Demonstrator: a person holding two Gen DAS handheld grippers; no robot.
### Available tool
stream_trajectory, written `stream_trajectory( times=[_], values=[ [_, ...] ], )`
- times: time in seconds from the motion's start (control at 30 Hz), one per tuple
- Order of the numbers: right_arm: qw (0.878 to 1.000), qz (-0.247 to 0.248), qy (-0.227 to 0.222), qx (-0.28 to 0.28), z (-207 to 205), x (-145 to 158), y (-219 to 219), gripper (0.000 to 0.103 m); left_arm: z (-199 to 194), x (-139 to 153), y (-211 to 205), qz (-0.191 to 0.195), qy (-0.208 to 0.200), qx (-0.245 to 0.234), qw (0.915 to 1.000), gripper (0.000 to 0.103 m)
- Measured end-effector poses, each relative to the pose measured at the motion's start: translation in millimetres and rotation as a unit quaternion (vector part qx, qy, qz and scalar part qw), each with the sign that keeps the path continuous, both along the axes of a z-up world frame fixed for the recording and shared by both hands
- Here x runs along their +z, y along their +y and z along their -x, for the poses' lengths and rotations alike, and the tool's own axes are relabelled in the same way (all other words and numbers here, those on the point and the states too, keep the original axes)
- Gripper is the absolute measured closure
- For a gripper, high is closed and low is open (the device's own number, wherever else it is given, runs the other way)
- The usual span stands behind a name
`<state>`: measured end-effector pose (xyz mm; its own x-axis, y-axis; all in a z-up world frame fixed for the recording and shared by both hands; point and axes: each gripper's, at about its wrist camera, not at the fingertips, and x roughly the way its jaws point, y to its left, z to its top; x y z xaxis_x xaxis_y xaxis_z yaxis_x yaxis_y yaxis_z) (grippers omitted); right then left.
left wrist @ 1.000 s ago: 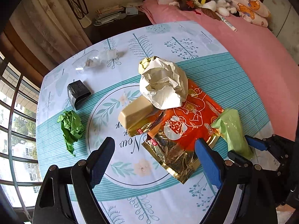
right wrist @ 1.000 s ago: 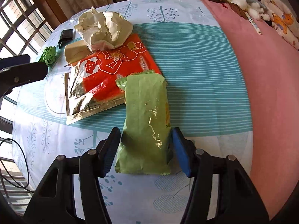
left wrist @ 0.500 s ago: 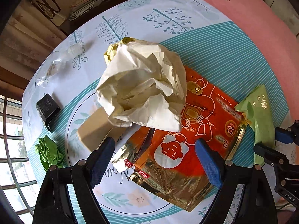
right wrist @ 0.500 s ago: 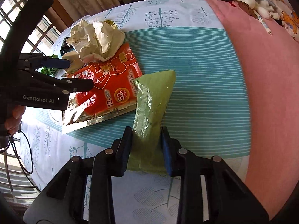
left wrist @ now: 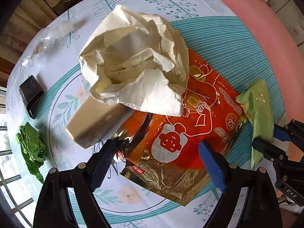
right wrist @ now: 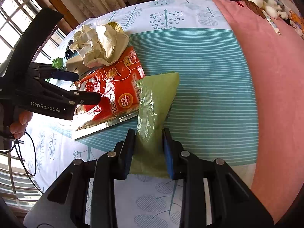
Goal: Collect trash
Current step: 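Grasp the light green bag with right tool while left tool grasps red-gold packet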
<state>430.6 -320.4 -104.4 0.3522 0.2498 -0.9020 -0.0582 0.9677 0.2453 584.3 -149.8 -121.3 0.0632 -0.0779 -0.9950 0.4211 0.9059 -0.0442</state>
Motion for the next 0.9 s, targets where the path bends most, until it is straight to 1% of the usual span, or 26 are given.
stream_trajectory(
  times=[0.1, 0.17, 0.2, 0.23, 0.27, 0.3, 0.33, 0.37, 0.4, 0.43, 0.5, 0.53, 0.6, 0.63, 0.67, 0.8, 0.9],
  values=[
    [1.000, 0.000, -0.001, -0.001, 1, 0, -1, 0.077, 3, -1, -6, -0.004, -0.010, -0.010, 0.9999, 0.010],
    [1.000, 0.001, -0.002, -0.001, 2, 0, 0, 0.077, 13, -1, -13, -0.007, -0.015, -0.025, 0.9996, 0.013],
    [1.000, 0.001, -0.002, -0.001, 2, 1, 0, 0.077, 18, 1, -19, -0.013, -0.021, -0.036, 0.9990, 0.019],
    [1.000, 0.001, -0.003, -0.002, 3, 1, 0, 0.077, 22, 4, -24, -0.008, -0.027, -0.045, 0.9986, 0.033],
    [1.000, 0.001, -0.003, -0.003, 3, 1, 0, 0.077, 25, 7, -28, -0.007, -0.030, -0.051, 0.9982, 0.041],
    [1.000, 0.002, -0.003, -0.004, 3, 1, 0, 0.077, 28, 9, -32, -0.010, -0.031, -0.053, 0.9981, 0.052],
    [1.000, 0.002, -0.003, -0.005, 3, 1, 0, 0.077, 30, 11, -34, -0.010, -0.031, -0.053, 0.9981, 0.061],
    [1.000, 0.003, -0.003, -0.006, 3, 1, 0, 0.077, 33, 12, -35, -0.008, -0.032, -0.050, 0.9982, 0.066],
    [1.000, 0.004, -0.002, -0.007, 4, 1, 1, 0.077, 36, 14, -36, -0.005, -0.033, -0.048, 0.9983, 0.073],
    [1.000, 0.004, -0.001, -0.007, 4, 1, 1, 0.077, 39, 17, -36, -0.003, -0.039, -0.045, 0.9982, 0.079],
    [1.000, 0.002, 0.003, -0.005, 3, 1, 3, 0.080, 49, 23, -37, 0.000, -0.047, -0.038, 0.9981, 0.086],
    [1.000, 0.002, 0.003, -0.004, 4, 2, 5, 0.081, 54, 26, -35, 0.005, -0.048, -0.033, 0.9983, 0.088],
    [1.000, 0.000, 0.004, -0.003, 7, 3, 9, 0.083, 60, 32, -33, 0.012, -0.051, -0.024, 0.9983, 0.089],
    [1.000, -0.002, 0.003, -0.003, 9, 4, 10, 0.086, 66, 36, -35, 0.016, -0.054, -0.020, 0.9982, 0.090],
    [1.000, -0.004, 0.001, -0.003, 11, 6, 12, 0.087, 75, 42, -28, 0.023, -0.056, -0.018, 0.9980, 0.091],
    [1.000, -0.007, -0.006, -0.005, 21, 16, 19, 0.088, 98, 61, -16, 0.052, -0.064, -0.015, 0.9964, 0.092],
    [1.000, -0.014, -0.019, -0.007, 33, 29, 23, 0.089, 118, 83, -2, 0.081, -0.075, -0.003, 0.9939, 0.092]
  ],
)
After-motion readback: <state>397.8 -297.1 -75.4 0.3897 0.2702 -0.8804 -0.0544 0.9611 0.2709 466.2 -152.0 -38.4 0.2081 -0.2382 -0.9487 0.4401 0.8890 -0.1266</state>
